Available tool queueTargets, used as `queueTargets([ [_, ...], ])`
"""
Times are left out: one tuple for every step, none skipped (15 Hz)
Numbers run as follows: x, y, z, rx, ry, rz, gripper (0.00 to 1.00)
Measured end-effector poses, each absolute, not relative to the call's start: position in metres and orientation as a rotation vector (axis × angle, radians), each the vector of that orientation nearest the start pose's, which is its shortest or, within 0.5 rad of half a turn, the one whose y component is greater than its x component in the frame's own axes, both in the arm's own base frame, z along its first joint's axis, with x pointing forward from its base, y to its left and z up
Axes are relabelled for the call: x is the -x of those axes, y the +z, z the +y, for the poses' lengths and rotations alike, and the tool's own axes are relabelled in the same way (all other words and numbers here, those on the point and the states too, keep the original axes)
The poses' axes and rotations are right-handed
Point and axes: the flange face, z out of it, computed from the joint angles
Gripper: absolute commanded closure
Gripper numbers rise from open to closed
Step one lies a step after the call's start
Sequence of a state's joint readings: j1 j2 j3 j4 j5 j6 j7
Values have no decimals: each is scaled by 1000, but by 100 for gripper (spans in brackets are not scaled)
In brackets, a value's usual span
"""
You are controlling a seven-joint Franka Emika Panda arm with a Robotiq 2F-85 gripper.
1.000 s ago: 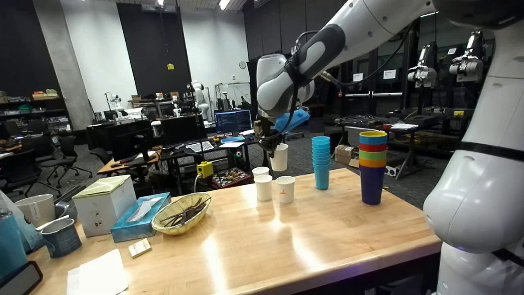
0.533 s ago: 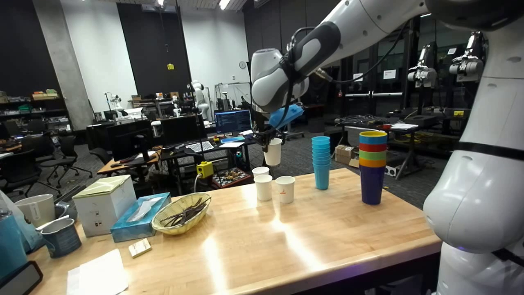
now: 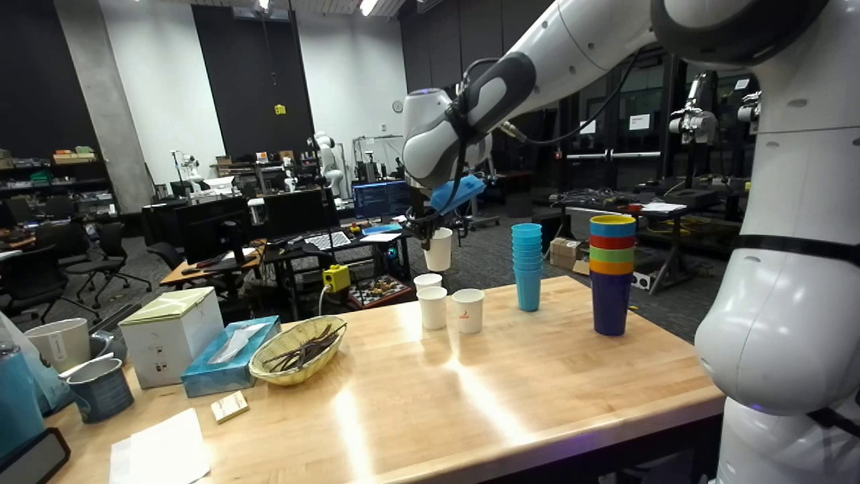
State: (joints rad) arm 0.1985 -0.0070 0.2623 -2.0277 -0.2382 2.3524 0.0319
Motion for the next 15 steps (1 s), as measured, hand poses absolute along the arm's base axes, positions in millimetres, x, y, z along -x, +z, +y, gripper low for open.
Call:
queueTargets([
  [-527, 483, 256, 3069, -595, -898, 99],
  [-532, 482, 257, 3070, -595, -899, 99],
  [-537, 481, 258, 3071, -595, -901, 99],
  [-542, 480, 258, 3072, -594, -903, 99],
  [-547, 479, 259, 3073, -592, -904, 99],
  [-551, 478, 260, 3074, -589, -905, 99],
  [-555, 477, 261, 3076, -584, -904, 99],
  [-559, 476, 262, 3076, -578, -902, 99],
  [-563, 476, 263, 3077, -570, -898, 99],
  [-567, 475, 263, 3079, -562, -895, 99],
  [-571, 475, 264, 3080, -557, -892, 99],
  [-574, 475, 265, 3081, -550, -890, 99],
  [-578, 475, 267, 3083, -544, -888, 99],
  [-581, 476, 268, 3084, -538, -886, 99],
  [-585, 476, 269, 3085, -532, -884, 99],
])
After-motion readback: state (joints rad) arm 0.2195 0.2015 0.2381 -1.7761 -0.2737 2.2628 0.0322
